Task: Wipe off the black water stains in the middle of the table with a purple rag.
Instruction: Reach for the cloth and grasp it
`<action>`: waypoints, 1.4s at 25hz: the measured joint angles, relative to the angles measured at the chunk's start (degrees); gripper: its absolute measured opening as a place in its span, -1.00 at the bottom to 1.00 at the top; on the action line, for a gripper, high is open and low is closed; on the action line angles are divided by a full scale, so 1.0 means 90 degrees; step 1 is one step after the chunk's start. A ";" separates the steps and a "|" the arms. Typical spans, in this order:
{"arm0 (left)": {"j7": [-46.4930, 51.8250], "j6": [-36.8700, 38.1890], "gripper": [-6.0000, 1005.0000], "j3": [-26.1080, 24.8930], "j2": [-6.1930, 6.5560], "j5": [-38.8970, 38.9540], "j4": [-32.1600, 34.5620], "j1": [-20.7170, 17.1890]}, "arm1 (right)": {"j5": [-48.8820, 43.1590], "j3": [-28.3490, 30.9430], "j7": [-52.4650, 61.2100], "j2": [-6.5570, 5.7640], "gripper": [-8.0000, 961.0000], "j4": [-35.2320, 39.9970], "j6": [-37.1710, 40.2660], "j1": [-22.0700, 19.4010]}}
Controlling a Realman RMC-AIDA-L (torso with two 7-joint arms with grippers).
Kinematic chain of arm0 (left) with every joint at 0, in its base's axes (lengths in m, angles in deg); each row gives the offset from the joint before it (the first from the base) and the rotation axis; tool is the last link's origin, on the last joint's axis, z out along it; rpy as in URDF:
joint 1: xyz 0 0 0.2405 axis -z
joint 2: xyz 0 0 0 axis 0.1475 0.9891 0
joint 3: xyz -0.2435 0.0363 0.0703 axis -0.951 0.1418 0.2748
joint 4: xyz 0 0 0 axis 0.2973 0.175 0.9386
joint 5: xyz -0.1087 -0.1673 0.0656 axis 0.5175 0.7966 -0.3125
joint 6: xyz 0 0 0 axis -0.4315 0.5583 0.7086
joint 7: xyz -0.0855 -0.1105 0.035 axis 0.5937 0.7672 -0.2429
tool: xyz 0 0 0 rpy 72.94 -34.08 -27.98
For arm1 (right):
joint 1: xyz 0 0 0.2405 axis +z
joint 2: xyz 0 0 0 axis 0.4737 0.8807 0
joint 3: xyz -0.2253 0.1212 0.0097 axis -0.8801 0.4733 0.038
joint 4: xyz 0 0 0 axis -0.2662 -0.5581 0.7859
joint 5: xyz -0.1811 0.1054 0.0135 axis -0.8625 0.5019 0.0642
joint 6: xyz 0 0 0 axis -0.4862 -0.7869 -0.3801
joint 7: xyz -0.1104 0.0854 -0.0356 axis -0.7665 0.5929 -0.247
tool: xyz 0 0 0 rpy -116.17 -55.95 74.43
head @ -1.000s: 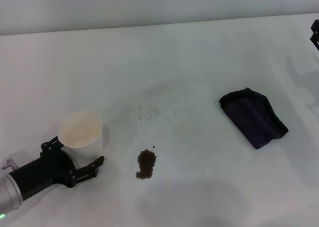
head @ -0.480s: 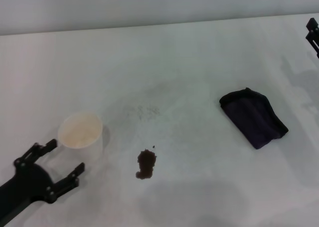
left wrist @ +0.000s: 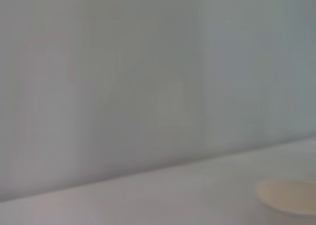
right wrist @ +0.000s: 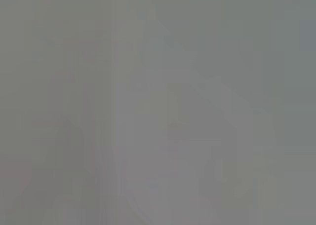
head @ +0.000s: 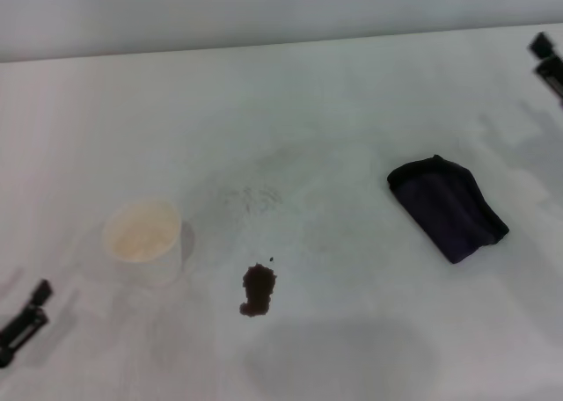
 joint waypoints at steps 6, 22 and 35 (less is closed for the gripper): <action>-0.0026 -0.0363 0.75 -0.0988 -0.0006 0.0029 -0.0410 0.0110 | -0.0710 -0.0049 0.3593 -0.0397 0.63 -0.1201 0.0609 -0.0488; -0.0428 -0.0374 0.75 -0.1642 -0.0003 0.0128 -0.0570 0.0642 | -0.8582 -0.0044 1.0637 -0.1027 0.62 -0.3871 0.0650 0.1070; -0.0596 -0.0328 0.75 -0.1652 -0.0001 0.0361 -0.0599 0.0755 | -1.3447 -0.0662 1.3126 0.0090 0.56 -0.6767 -0.0933 0.1974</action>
